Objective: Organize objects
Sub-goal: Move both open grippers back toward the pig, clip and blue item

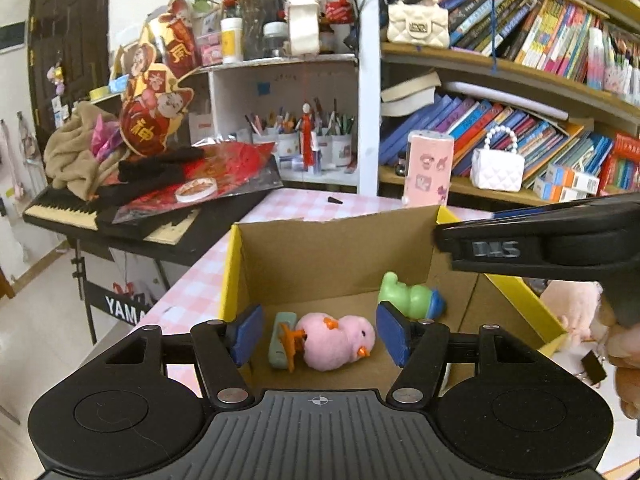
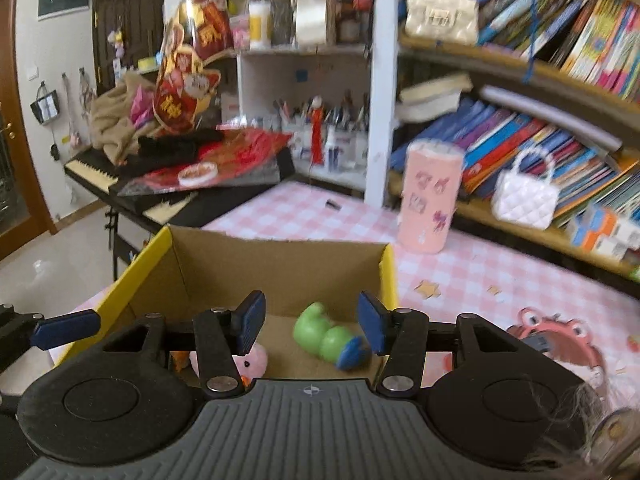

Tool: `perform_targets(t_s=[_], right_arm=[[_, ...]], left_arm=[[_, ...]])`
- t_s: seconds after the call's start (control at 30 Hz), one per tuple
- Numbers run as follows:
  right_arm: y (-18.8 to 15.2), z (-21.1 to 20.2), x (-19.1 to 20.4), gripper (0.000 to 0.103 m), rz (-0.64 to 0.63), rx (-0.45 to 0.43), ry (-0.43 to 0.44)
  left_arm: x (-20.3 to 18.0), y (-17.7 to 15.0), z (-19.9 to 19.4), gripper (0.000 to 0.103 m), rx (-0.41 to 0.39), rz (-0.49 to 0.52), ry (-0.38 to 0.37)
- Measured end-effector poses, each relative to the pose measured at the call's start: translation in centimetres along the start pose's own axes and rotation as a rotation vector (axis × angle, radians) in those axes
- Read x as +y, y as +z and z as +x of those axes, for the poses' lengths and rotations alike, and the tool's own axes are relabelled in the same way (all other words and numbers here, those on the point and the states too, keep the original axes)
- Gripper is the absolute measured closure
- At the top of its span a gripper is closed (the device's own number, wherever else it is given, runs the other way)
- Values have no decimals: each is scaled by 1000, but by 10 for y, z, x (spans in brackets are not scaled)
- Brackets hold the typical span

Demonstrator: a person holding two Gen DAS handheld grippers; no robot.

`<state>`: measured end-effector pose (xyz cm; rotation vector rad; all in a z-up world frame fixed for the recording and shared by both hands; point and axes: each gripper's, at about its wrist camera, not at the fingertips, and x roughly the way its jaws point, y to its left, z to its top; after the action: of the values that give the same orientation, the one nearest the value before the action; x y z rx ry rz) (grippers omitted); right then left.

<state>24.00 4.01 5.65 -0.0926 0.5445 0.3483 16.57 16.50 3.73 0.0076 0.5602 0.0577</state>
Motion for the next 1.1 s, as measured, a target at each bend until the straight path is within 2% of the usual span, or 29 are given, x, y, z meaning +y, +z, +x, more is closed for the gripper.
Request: perform_targets(t_s=[0.13, 0.2, 0.3, 0.7, 1.1], right_arm=[[-10, -31, 0, 54, 13, -52, -50], [-18, -44, 2, 53, 12, -68, -80], [-34, -61, 9, 52, 6, -67, -109], [-102, -101, 41, 47, 27, 47, -184], [-150, -142, 60, 44, 65, 117, -223]], left_arm=[[7, -6, -16, 39, -1, -37, -12], [9, -11, -24, 33, -7, -40, -9], [9, -21, -36, 32, -12, -34, -6], [15, -66, -73, 19, 61, -23, -12], [13, -98, -103, 14, 99, 10, -40]])
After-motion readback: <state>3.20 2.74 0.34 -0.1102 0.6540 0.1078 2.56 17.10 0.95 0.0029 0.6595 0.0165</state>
